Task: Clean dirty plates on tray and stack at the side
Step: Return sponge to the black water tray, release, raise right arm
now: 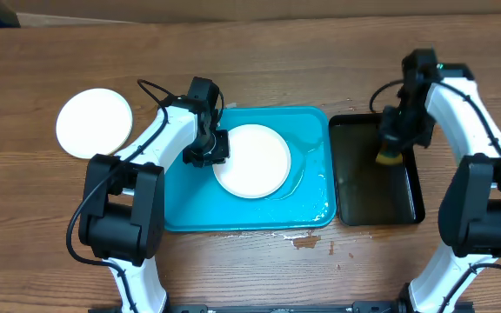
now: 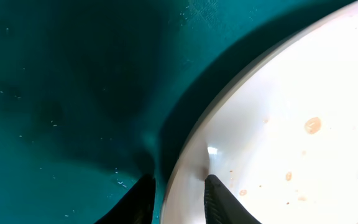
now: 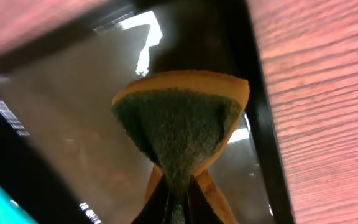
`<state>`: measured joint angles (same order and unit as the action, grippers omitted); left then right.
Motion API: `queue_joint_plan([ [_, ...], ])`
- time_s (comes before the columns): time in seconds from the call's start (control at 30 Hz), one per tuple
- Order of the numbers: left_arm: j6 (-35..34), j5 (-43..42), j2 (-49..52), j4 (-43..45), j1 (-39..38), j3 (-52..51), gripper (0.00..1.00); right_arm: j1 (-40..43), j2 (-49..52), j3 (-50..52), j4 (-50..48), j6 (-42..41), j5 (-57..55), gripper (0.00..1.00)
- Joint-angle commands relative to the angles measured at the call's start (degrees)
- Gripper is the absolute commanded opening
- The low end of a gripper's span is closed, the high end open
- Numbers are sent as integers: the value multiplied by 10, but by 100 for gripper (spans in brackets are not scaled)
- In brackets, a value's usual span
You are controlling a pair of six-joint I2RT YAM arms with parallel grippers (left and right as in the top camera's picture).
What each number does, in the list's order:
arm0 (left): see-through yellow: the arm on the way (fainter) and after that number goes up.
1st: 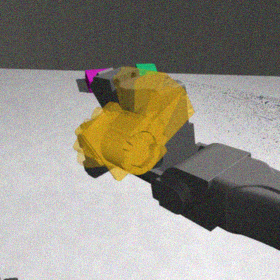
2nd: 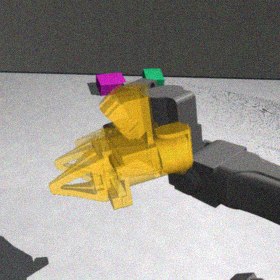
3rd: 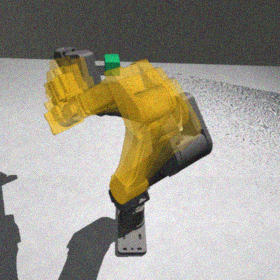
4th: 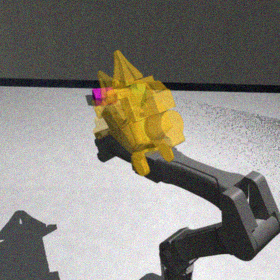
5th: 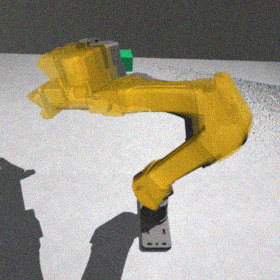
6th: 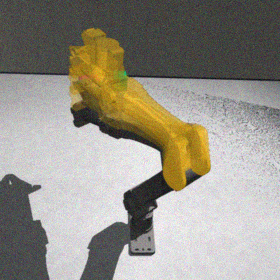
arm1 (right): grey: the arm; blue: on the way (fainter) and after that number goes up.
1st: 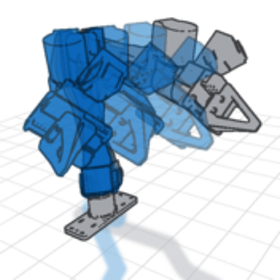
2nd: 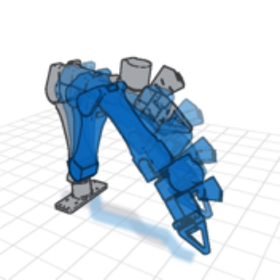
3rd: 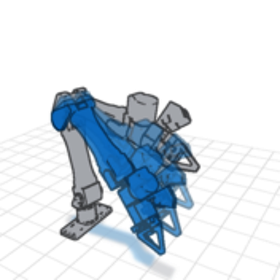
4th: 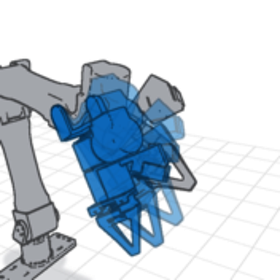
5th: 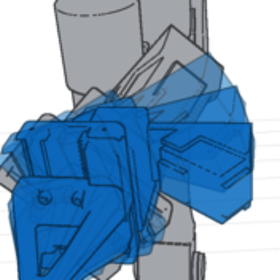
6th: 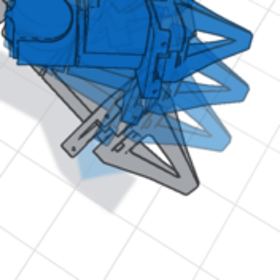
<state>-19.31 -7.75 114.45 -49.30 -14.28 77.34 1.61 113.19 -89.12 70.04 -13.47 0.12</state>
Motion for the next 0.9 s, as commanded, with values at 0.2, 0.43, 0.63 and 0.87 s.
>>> queue_joint_plan([
  [0.2, 0, -6, 2, 3, -4, -2, 29, -5, -10, 92, -130, 5, -13, 24],
  [0.43, 0, -6, 2, -3, -4, -2, 29, 14, -10, -38, -33, 5, 17, 58],
  [0.63, 0, -7, 2, -4, -4, -2, 29, 82, -10, -128, -3, 4, 3, 73],
  [0.87, 6, -6, 2, 4, -4, -1, 4, 186, -9, -129, -10, 4, 4, 100],
])
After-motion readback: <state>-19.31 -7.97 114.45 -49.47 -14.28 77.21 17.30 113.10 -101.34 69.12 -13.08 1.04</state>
